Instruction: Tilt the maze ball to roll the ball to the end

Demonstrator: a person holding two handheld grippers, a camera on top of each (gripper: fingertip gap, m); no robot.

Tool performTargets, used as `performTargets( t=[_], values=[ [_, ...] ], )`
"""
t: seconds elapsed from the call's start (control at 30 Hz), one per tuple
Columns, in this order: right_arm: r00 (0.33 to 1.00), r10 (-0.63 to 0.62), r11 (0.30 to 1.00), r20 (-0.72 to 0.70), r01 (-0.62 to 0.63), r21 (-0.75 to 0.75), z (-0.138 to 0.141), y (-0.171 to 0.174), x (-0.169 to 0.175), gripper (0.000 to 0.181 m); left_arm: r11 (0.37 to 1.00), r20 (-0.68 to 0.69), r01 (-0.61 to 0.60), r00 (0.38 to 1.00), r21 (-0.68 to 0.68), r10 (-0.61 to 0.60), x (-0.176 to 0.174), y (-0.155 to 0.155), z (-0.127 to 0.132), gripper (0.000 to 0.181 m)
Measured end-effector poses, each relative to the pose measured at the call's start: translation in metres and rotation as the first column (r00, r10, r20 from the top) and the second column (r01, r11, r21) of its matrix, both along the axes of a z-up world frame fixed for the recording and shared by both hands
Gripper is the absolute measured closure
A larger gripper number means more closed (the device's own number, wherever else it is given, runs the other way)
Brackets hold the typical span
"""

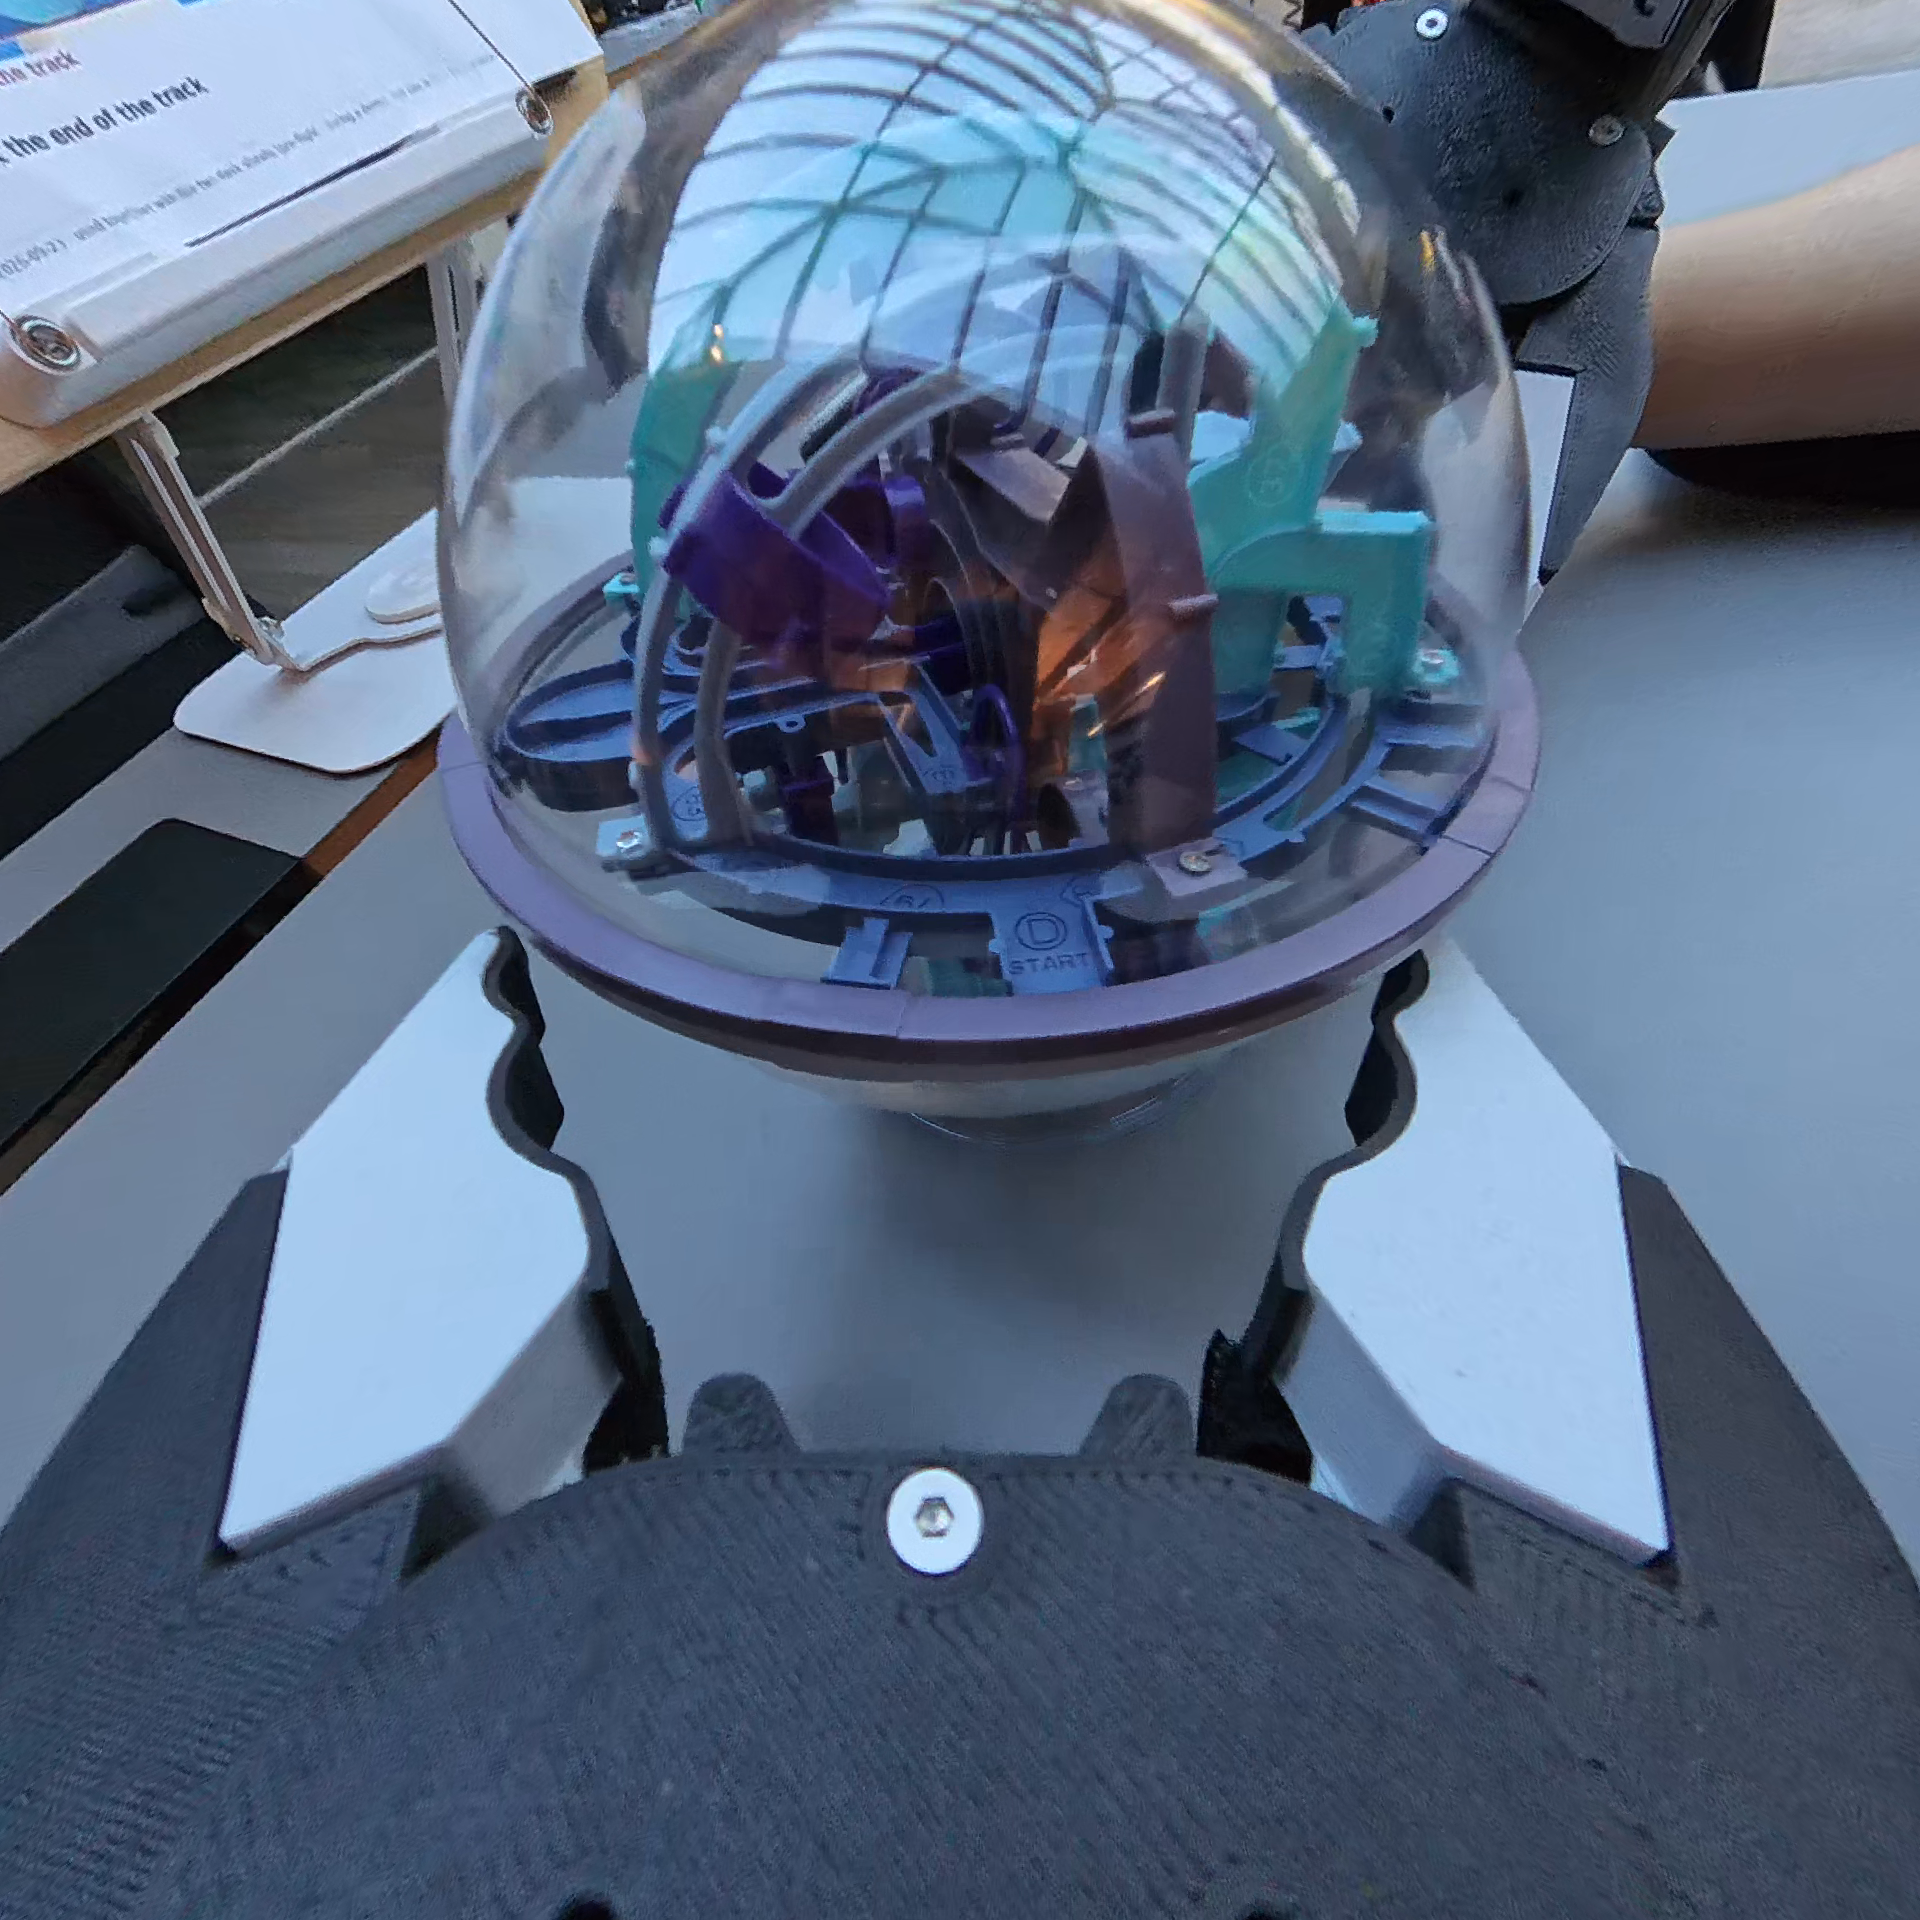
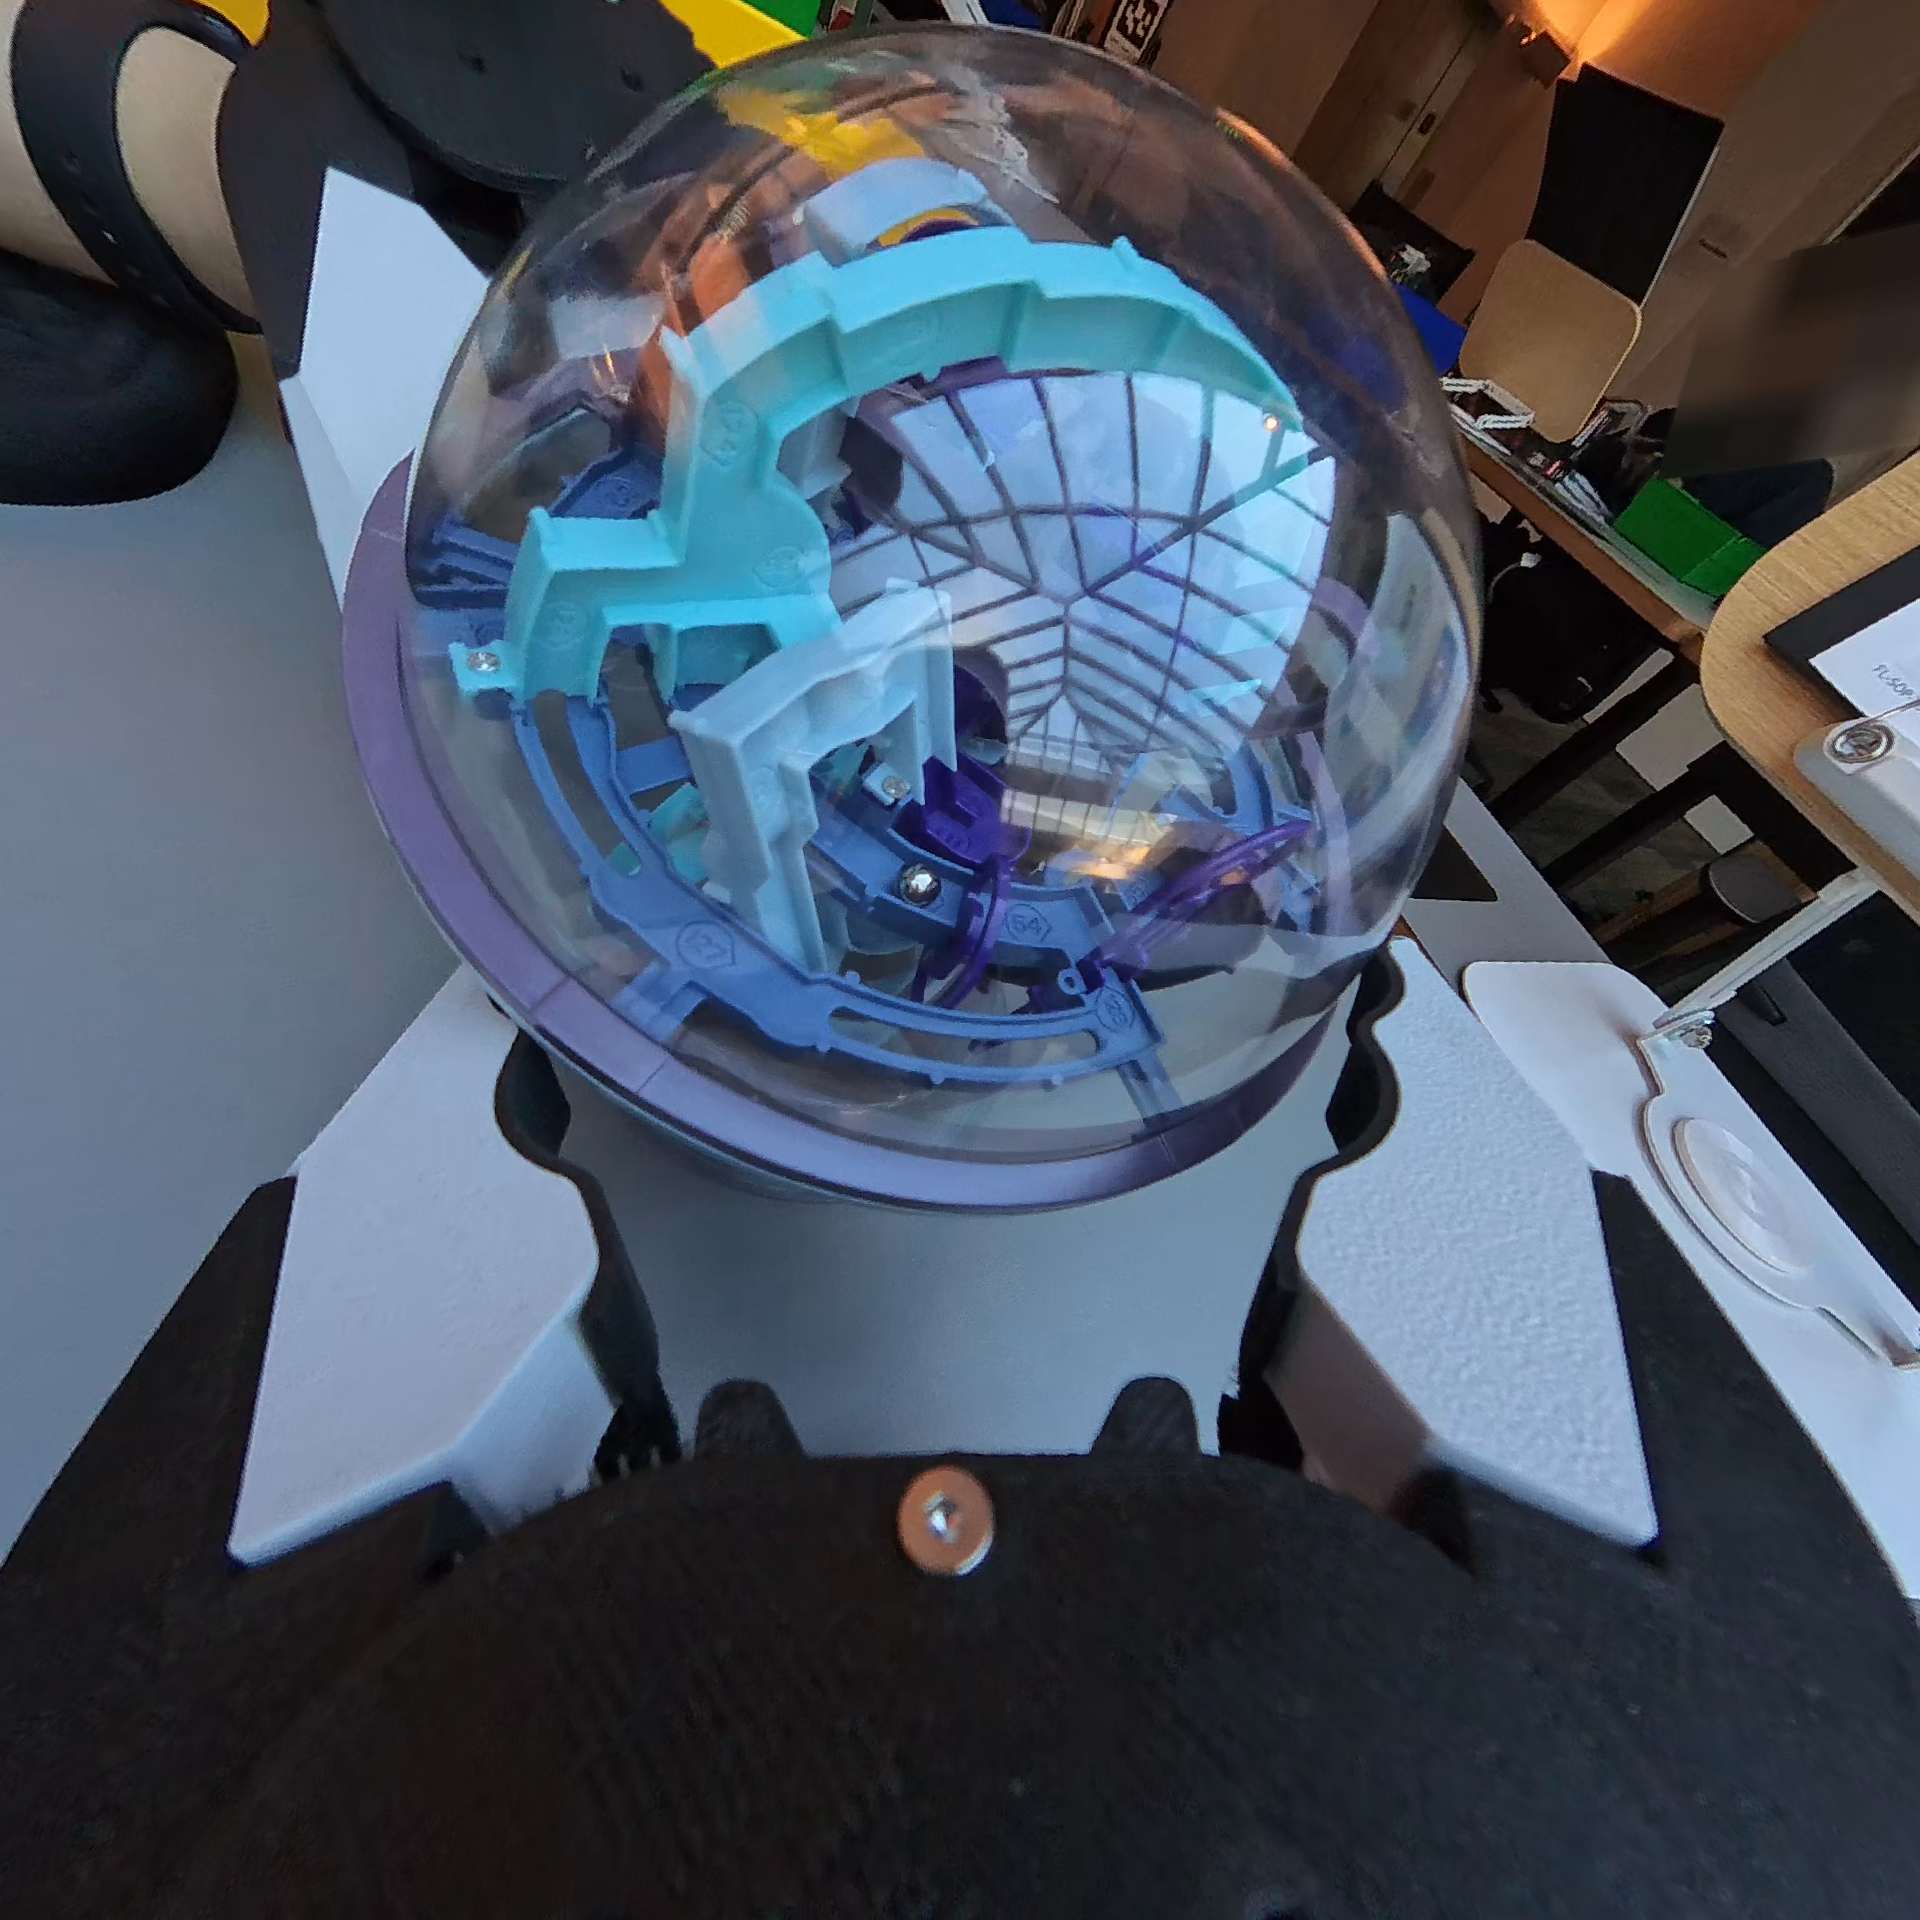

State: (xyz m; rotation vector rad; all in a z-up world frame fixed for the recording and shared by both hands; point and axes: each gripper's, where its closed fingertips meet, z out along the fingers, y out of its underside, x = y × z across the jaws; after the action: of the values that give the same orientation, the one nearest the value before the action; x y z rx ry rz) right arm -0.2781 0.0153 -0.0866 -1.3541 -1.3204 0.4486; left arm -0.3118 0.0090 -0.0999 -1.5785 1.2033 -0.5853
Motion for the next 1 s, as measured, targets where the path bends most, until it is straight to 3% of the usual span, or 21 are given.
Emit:
performTargets(
  t=[0.5, 0.63, 1.0],
  values=[
    [0.992, -0.045, 0.984, 0.119, 0.023, 0.178, 0.006, 0.006, 0.006, 0.027, 0.999, 0.047, 0.024, 0.999, -0.040, -0.023, 0.006, -0.002, -0.003, 0.036],
    [0.974, -0.052, 0.965, 0.220, -0.008, 0.263, 0.008, 0.006, 0.010, 0.027, 0.998, 0.070, 0.036, 0.997, -0.057, -0.032, 0.006, -0.003, -0.001, 0.037],
    [0.979, -0.004, 0.968, 0.204, -0.047, 0.245, 0.014, -0.001, 0.002, 0.032, 0.995, 0.100, 0.052, 0.994, -0.083, -0.044, 0.006, -0.004, 0.002, 0.037]
  ],
)
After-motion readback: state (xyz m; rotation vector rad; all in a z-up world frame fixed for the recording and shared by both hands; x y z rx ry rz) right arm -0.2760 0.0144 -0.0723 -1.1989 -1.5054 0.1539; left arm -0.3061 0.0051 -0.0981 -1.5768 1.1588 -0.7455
